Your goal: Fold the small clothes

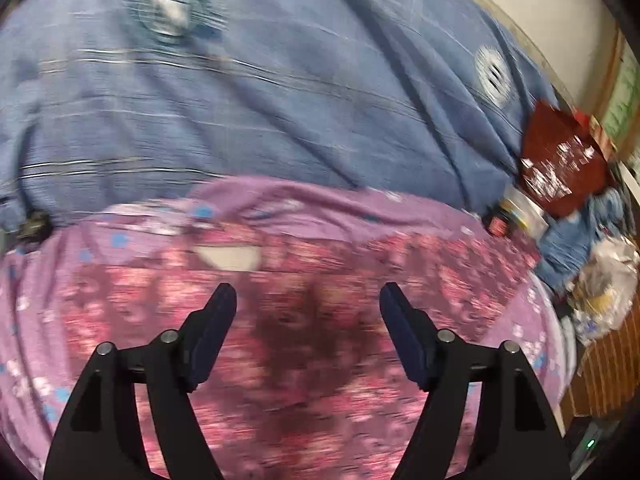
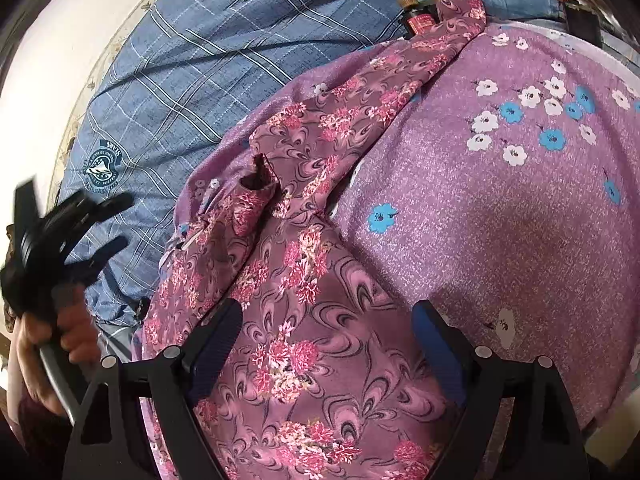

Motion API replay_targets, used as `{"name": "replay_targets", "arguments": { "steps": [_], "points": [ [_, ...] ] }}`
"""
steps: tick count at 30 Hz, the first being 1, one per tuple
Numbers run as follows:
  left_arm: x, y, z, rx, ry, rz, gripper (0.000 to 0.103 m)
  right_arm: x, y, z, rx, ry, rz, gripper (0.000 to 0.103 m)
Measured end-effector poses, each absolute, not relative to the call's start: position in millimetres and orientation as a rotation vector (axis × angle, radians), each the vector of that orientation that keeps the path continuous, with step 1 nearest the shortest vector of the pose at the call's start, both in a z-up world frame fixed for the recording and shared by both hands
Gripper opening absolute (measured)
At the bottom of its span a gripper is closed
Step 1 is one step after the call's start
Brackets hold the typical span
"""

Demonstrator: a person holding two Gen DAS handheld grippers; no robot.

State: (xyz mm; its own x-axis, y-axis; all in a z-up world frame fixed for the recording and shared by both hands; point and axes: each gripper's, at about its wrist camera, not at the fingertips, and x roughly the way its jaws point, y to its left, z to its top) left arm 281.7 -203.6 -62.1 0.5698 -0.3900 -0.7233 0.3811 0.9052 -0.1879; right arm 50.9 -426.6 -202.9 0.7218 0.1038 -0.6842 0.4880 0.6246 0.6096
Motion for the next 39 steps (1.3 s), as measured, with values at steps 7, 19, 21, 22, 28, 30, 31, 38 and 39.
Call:
{"name": "replay_targets", "arguments": {
  "steps": [7,19,21,22,28,30,31,38,39],
  "points": [
    [265,-90,-117,0.051,0.777,-0.126,0.076,60,-421,-207,0.866,0.785,-0.241,0.089],
    [312,-21,-196,0.106,0.925,0.074,0.076,82,-628,-186,1.161,0.417,-0.399,0.071],
    [316,-12,-198,0.067,0.931,0.076,0.076,92,-663,-191,1.208,0.397,-0.423,0.066],
    [317,-12,-198,0.079,0.920,0.087,0.076,99,-684,-195,1.228,0.395,-0.463,0.064],
    [325,-13,-205,0.140,0.882,0.142,0.077,127,-747,-210,1.200,0.400,-0.641,0.065],
    [325,-13,-204,0.137,0.861,0.146,0.077,138,-763,-216,1.172,0.428,-0.676,0.066],
    [324,-13,-204,0.132,0.846,0.146,0.077,146,-771,-220,1.146,0.444,-0.703,0.066],
    [316,-13,-187,0.075,0.732,0.129,0.077,188,-797,-245,1.009,0.540,-0.726,0.005],
    [314,-13,-184,0.075,0.710,0.133,0.077,193,-797,-246,0.990,0.559,-0.703,0.006]
  ]
}}
